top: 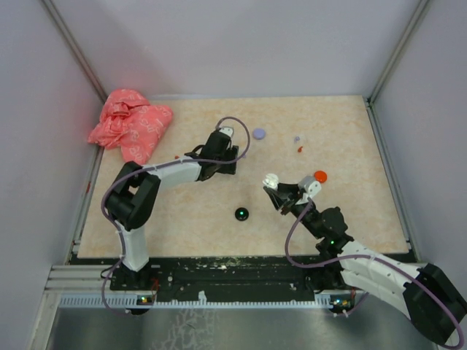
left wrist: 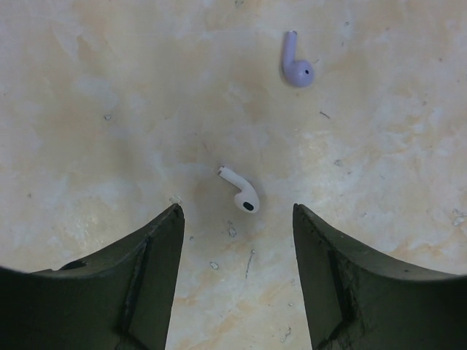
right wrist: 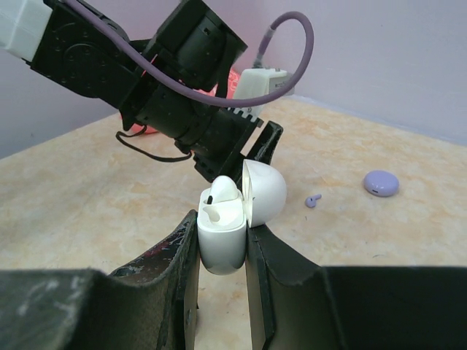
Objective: Insert the wireless bluetooth earbuds into the charging case
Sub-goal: Pick up the earbud from the center of the board, then place the earbud in the charging case.
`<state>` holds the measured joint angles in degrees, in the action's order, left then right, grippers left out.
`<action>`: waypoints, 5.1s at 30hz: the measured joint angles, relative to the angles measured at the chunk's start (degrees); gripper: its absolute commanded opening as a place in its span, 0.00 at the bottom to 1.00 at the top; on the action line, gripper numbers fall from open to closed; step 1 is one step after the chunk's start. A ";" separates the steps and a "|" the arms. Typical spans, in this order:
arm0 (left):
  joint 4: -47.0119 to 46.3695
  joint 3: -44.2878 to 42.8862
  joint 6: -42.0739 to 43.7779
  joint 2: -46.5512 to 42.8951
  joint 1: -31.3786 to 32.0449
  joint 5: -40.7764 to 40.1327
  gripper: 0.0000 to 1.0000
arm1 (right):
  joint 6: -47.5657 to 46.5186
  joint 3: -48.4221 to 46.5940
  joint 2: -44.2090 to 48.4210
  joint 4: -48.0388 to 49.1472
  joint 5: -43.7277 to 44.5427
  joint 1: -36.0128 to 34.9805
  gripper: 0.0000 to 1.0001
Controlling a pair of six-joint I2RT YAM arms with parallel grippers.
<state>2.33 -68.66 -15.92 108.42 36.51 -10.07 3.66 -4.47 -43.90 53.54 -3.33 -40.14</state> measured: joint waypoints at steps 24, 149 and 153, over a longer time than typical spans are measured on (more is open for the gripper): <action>4.61 -0.98 0.46 3.30 -1.84 -7.15 0.57 | -0.04 0.37 -0.66 1.29 0.22 0.00 0.00; -22.93 19.69 47.91 -40.06 29.38 -5.22 0.20 | -3.52 -12.11 -22.93 17.81 -13.07 0.07 0.00; -22.91 19.69 49.79 -39.89 29.79 -6.91 0.20 | -3.50 -12.11 -22.93 17.81 -13.09 0.07 0.00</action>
<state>-20.58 -48.97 33.87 68.53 66.30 -16.97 0.16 -16.58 -66.83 71.35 -16.43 -40.07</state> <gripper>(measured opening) 0.221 0.266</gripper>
